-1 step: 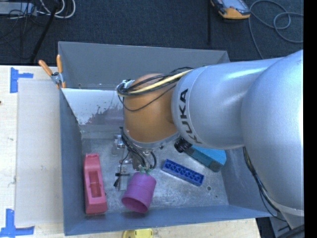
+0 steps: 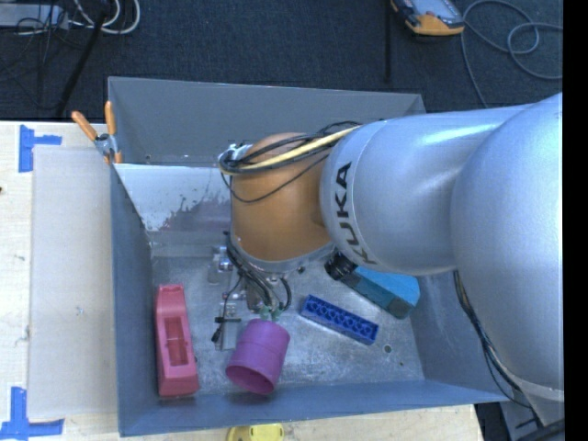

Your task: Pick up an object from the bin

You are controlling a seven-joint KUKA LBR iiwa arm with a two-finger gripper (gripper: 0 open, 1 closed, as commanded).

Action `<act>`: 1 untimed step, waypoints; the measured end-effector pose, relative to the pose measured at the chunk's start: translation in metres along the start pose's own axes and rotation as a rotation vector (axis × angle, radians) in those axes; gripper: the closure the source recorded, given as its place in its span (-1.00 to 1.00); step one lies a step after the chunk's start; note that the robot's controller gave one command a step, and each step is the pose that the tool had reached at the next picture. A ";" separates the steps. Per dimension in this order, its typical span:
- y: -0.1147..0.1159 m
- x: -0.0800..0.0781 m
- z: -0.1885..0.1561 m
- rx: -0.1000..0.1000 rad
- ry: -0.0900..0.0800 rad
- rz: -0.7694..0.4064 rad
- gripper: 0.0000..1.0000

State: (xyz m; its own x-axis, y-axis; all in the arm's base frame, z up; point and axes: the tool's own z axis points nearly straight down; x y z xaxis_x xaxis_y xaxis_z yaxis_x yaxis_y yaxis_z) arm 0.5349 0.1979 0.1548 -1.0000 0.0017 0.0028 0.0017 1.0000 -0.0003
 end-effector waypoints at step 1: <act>-0.036 0.027 0.076 -0.001 -0.003 -0.026 -1.00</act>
Offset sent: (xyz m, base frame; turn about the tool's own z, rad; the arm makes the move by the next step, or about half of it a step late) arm -0.0235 -0.0402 -0.0285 -0.0993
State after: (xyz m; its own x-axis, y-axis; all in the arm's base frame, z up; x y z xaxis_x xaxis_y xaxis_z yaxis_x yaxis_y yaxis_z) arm 0.5081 0.1617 0.0791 -0.9997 -0.0247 -0.0004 -0.0247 0.9997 0.0008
